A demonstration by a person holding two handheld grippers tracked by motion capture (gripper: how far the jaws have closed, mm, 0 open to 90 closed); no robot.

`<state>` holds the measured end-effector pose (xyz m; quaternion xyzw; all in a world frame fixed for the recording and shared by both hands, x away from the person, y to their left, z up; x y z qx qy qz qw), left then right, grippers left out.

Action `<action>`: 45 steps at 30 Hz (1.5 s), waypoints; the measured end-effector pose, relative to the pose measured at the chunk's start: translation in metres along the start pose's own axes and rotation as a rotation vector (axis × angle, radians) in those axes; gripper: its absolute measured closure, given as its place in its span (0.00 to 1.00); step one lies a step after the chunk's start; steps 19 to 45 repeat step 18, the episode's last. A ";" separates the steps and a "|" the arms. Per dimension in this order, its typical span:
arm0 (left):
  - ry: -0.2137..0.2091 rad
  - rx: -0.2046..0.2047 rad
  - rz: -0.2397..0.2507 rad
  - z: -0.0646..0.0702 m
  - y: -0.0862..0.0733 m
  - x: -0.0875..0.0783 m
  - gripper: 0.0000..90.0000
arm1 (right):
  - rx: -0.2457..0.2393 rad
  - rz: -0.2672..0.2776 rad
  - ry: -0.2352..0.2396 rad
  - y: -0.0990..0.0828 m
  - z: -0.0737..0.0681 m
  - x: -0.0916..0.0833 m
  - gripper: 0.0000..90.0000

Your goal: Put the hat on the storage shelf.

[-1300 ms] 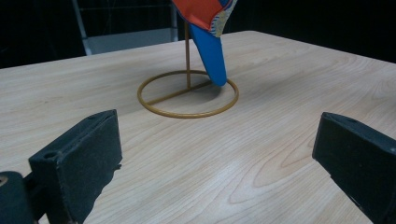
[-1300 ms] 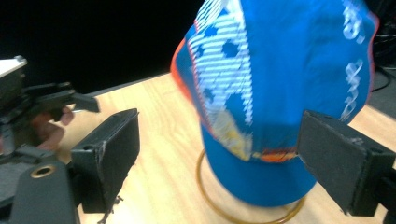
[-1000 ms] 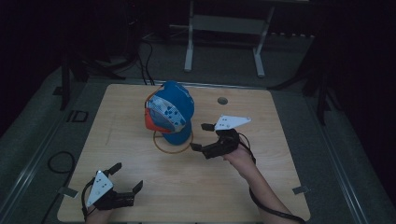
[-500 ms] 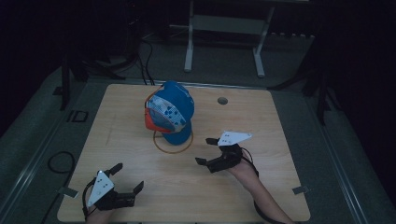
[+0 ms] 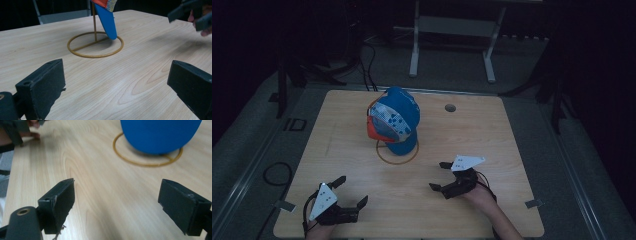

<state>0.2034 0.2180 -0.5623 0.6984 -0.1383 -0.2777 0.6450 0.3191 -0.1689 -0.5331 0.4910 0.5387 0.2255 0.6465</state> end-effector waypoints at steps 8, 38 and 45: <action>-0.017 -0.008 -0.019 0.000 -0.002 0.002 0.02 | 0.011 -0.028 0.003 -0.022 -0.003 -0.006 0.15; -0.020 -0.011 -0.014 0.000 -0.002 0.002 0.02 | 0.021 -0.012 -0.027 -0.032 -0.002 -0.011 0.16; -0.020 -0.011 -0.014 0.000 -0.002 0.002 0.02 | 0.021 -0.012 -0.027 -0.032 -0.002 -0.011 0.16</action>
Point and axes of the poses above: each handheld gripper's, and its own axes: x roughly forward along the jaws, y roughly out of its top, z roughly to its right, the point moved 1 cm from there along x, roughly forward along the jaws, and after that the axes turned 4 degrees about z, right-handed, at the moved point
